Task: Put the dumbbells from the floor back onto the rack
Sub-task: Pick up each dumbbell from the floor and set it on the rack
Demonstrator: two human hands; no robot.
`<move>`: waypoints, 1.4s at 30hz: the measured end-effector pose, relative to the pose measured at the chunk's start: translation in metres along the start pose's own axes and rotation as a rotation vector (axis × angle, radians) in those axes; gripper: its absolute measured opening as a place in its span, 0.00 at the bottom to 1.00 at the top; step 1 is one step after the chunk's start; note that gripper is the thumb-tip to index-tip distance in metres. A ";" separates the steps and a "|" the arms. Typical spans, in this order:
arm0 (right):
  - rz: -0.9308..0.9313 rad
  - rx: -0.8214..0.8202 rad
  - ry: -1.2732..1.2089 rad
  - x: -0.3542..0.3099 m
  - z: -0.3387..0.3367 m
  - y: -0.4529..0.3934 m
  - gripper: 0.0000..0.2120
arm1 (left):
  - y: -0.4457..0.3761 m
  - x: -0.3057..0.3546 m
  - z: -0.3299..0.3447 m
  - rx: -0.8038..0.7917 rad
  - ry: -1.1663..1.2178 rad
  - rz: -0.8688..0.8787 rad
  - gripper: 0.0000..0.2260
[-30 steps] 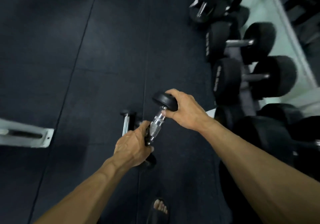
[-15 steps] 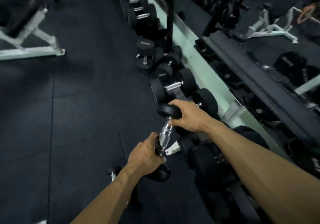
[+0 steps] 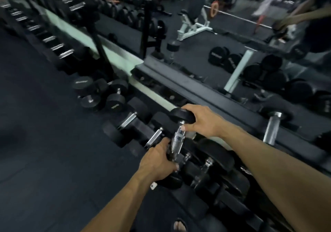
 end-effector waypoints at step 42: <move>0.349 -0.081 0.101 0.270 -0.121 -0.123 0.21 | -0.259 0.164 0.121 -0.251 0.018 0.002 0.21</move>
Point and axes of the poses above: each hand's wrist, its own y-axis away from the middle knuckle, its own z-axis out of the palm, x = y × z, the point moved 7 cm from there along -y, towards the middle knuckle, and after that the axes turned 5 degrees about x, right-handed, at the moved point
